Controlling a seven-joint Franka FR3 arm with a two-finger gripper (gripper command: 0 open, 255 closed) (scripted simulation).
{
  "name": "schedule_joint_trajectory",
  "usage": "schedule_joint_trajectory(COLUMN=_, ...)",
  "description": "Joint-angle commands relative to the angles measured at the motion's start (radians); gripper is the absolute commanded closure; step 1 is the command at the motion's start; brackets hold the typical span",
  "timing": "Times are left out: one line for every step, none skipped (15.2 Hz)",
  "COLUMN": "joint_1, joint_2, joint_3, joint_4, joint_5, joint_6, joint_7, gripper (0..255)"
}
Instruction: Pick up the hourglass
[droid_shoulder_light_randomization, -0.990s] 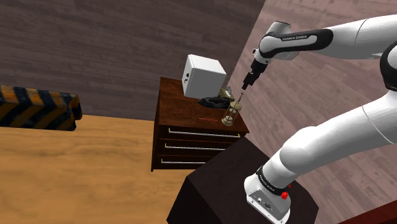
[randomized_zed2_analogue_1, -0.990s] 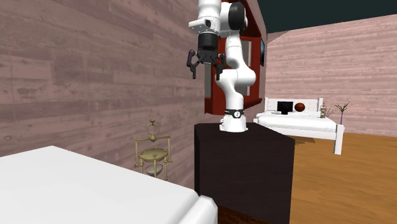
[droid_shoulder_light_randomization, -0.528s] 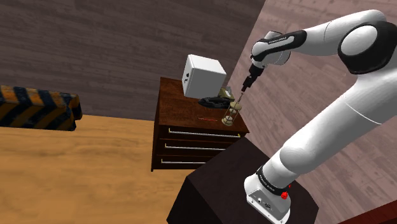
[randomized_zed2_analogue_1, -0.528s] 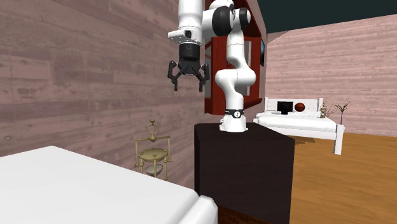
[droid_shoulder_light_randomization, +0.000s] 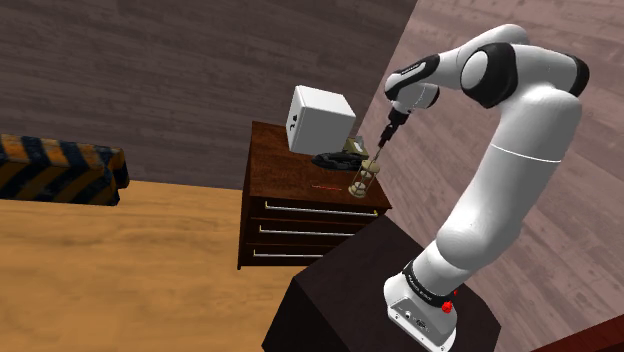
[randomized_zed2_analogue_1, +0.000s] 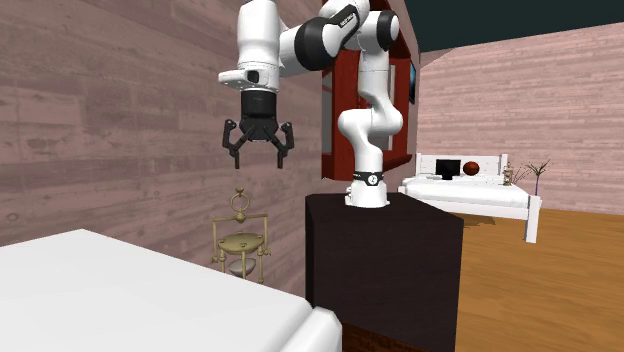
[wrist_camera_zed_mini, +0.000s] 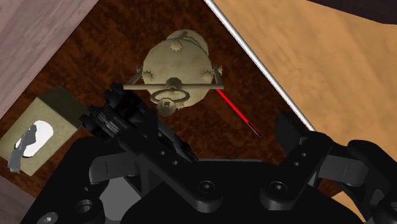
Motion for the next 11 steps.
schedule_joint_trajectory(joint_1=-0.042, joint_2=0.088, joint_3=0.016, joint_4=0.066, joint_5=0.057, joint_6=0.004, joint_7=-0.066, gripper=0)
schedule_joint_trajectory(joint_1=-0.064, joint_2=0.131, joint_3=0.027, joint_4=0.106, joint_5=0.080, joint_6=-0.002, joint_7=-0.092, gripper=0)
schedule_joint_trajectory(joint_1=-0.088, joint_2=0.174, joint_3=0.038, joint_4=0.148, joint_5=0.100, joint_6=-0.008, joint_7=-0.117, gripper=0)
schedule_joint_trajectory(joint_1=-0.093, joint_2=0.180, joint_3=0.041, joint_4=0.155, joint_5=0.102, joint_6=-0.009, joint_7=-0.120, gripper=0)
schedule_joint_trajectory(joint_1=-0.095, joint_2=0.188, joint_3=0.045, joint_4=0.151, joint_5=0.107, joint_6=0.001, joint_7=-0.123, gripper=0)
schedule_joint_trajectory(joint_1=-0.098, joint_2=0.195, joint_3=0.048, joint_4=0.148, joint_5=0.112, joint_6=0.011, joint_7=-0.126, gripper=0)
schedule_joint_trajectory(joint_1=-0.100, joint_2=0.203, joint_3=0.051, joint_4=0.145, joint_5=0.118, joint_6=0.021, joint_7=-0.129, gripper=0)
schedule_joint_trajectory(joint_1=-0.103, joint_2=0.211, joint_3=0.055, joint_4=0.142, joint_5=0.123, joint_6=0.031, joint_7=-0.133, gripper=0)
schedule_joint_trajectory(joint_1=-0.105, joint_2=0.219, joint_3=0.058, joint_4=0.140, joint_5=0.128, joint_6=0.040, joint_7=-0.136, gripper=0)
schedule_joint_trajectory(joint_1=-0.108, joint_2=0.228, joint_3=0.062, joint_4=0.138, joint_5=0.134, joint_6=0.050, joint_7=-0.139, gripper=0)
schedule_joint_trajectory(joint_1=-0.112, joint_2=0.241, joint_3=0.068, joint_4=0.134, joint_5=0.143, joint_6=0.065, joint_7=-0.145, gripper=0)
